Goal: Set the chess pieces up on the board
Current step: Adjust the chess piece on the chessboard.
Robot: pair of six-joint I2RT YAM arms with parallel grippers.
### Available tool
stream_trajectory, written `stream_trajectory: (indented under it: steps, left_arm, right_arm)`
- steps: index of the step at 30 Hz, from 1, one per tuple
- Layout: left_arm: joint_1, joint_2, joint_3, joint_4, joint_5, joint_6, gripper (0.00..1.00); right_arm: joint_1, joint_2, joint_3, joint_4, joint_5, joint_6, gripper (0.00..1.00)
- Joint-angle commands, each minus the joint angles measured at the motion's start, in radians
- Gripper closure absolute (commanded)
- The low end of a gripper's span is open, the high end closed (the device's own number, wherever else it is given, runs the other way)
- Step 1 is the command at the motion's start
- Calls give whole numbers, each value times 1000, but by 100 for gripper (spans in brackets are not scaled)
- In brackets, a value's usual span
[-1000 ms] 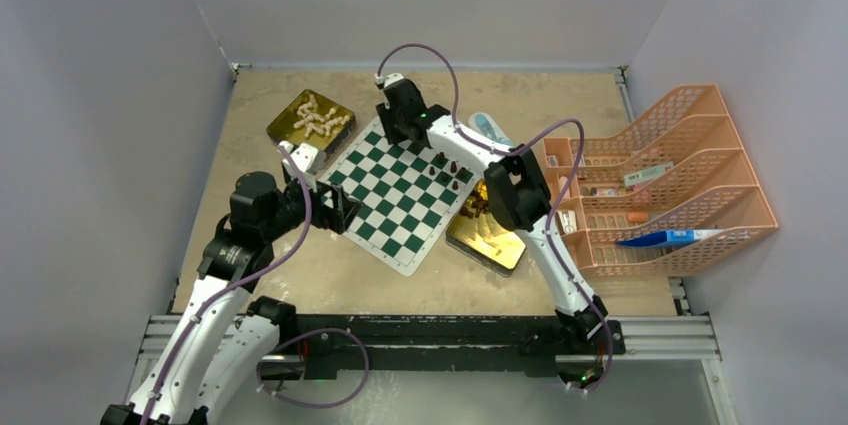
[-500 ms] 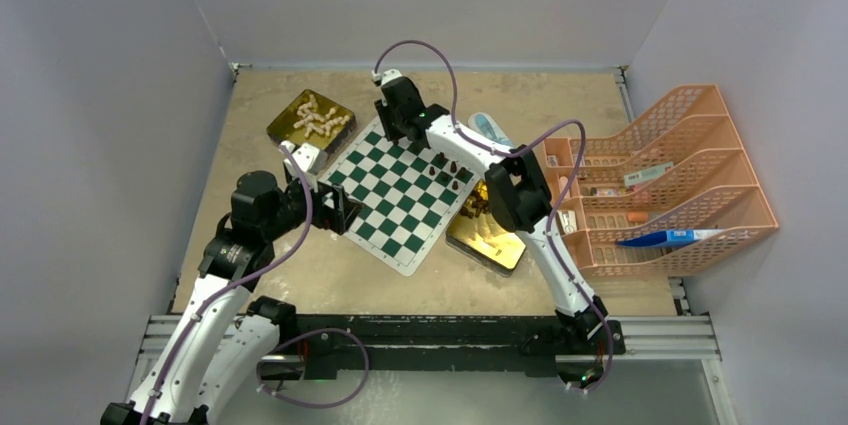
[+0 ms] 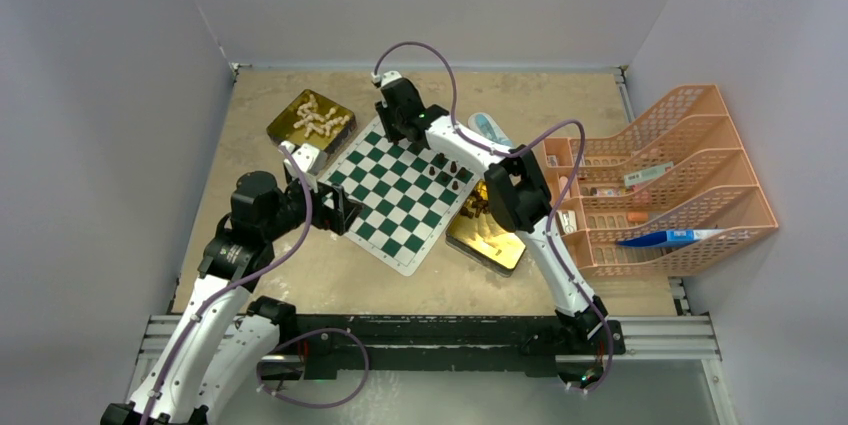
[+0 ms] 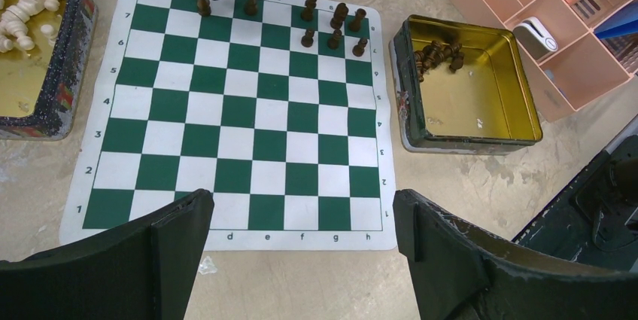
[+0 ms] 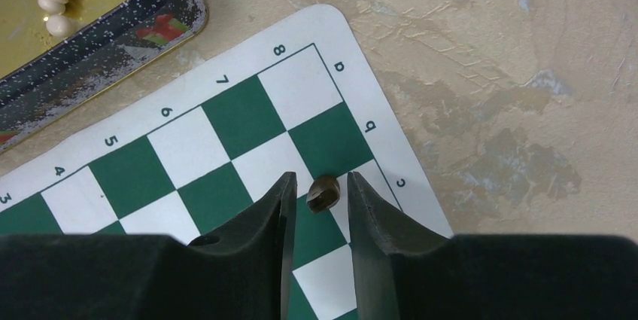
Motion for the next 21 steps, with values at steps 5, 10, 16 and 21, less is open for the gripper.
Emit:
stream_trajectory:
  steps: [5,10,16,21]
  left_arm:
    - [-4,-12,18,27,9,5,10]
    - [-4,-14,18,25,9,4,10]
    - [-4,-14,18,24,9,4,10]
    - [-4,-15,18,26,9,4,10]
  right_arm:
    - [15,6,-8,-2,15,-16,67]
    - [14,7,-11,0,14,-17,70]
    - [15,12,1,-12,38,-15,71]
    - [17,14,3,-12,51,-18,71]
